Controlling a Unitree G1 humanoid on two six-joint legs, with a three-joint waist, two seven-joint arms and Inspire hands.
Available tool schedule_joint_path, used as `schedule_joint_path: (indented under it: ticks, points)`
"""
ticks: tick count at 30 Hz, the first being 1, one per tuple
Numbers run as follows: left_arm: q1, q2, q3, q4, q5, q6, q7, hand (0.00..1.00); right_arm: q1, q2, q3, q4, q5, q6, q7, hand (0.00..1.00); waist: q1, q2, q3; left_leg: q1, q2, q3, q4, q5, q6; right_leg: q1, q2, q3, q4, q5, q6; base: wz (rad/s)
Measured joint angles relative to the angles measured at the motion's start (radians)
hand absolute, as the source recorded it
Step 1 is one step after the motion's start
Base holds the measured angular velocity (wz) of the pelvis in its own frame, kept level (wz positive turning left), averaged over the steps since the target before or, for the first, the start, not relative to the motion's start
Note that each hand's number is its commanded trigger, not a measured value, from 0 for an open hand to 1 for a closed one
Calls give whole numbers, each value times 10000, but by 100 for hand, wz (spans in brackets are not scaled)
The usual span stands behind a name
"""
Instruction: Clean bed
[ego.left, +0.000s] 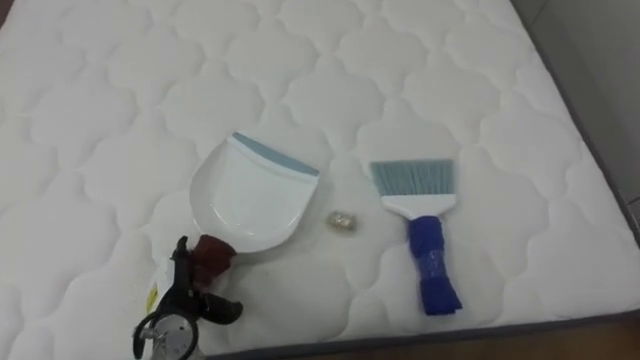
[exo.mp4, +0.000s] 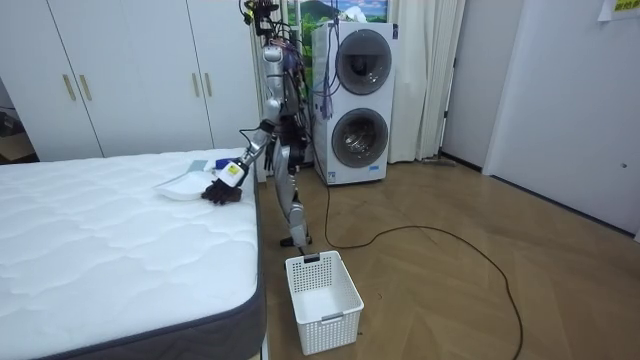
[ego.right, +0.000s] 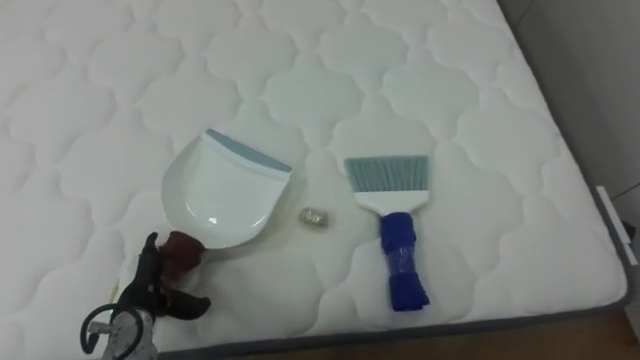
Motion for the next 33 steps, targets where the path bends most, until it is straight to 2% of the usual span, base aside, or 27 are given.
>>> schedule_joint_path:
  ticks: [7, 10, 16, 17, 18, 20, 22, 23, 24, 25, 30, 33]
  points:
    - [-449, -109, -10, 542, -990, 1, 102, 0, -215, 70, 9, 5, 280, 80, -226, 0, -207, 46, 49, -442, 1, 97, 213, 3, 0, -534, -82, 44, 354, -60, -12, -2]
    - [-686, -134, -14, 791, -1037, 3, 178, 0, -264, 60, 8, -8, 292, 75, -293, 0, -221, 99, 80, -593, 2, 103, 277, 2, 0, -668, -85, 45, 411, -73, -15, 0]
    - [-798, -156, -37, 939, -1084, -2, 372, 0, -338, 48, 3, -35, 336, 67, -382, 0, -306, 125, 83, -800, -7, 175, 337, 3, -1, -1016, -155, 103, 769, -223, -52, 0]
    - [-902, -140, -104, 1096, -1080, 6, 408, 3, -366, 52, 4, -52, 342, 69, -458, 0, -313, 122, 84, -845, -7, 254, 363, 3, 0, -1127, -174, 147, 899, -266, -59, 0]
    - [-998, -120, -217, 1218, -1078, 63, 469, 14, -400, 53, 8, -59, 334, 75, -539, 0, -319, 120, 86, -872, -8, 300, 371, 3, -1, -1202, -184, 163, 982, -292, -69, -6]
    - [-1102, -125, -226, 1363, -1071, 158, 518, 14, -415, 63, 3, -60, 334, 80, -613, 0, -348, 119, 89, -884, -12, 347, 414, 3, -1, -1272, -207, 194, 1112, -357, -80, -3]
    - [-1276, -104, -219, 1594, -1068, 245, 564, 27, -429, 67, -2, -65, 344, 88, -629, 0, -520, 154, 110, -1028, -15, 347, 611, 1, -3, -1328, -229, 172, 1144, -406, -94, 8]
    - [-1314, -99, -219, 1598, -1068, 289, 584, 48, -428, 68, -2, -61, 361, 98, -636, 0, -522, 156, 122, -1044, -15, 348, 628, 1, -4, -1341, -226, 169, 1156, -406, -96, 6]
    - [-1387, -79, -216, 1626, -1038, 367, 612, 60, -424, 67, -13, -57, 378, 172, -656, 0, -528, 151, 127, -1054, -14, 360, 626, 0, -6, -1385, -230, 172, 1214, -422, -115, 0]
    - [-1486, -11, -208, 1754, -927, 421, 709, 100, -424, 59, -13, -54, 376, 244, -665, 0, -545, 149, 127, -1069, -10, 416, 625, 0, -7, -1433, -237, 179, 1270, -438, -120, 0]
    - [-1836, 484, -191, 1867, -872, 746, 877, 100, -304, 21, -13, -66, 379, 503, -677, 0, -595, 164, 120, -1214, -15, 443, 623, 7, -16, -1651, -288, 177, 1438, -463, -133, 0]
    - [-1838, 554, -192, 1903, -881, 960, 1005, 100, -121, 22, -5, -159, 382, 639, -701, 0, -742, 178, 113, -1212, -23, 453, 614, 8, -12, -1641, -325, 182, 1443, -490, -100, 0]
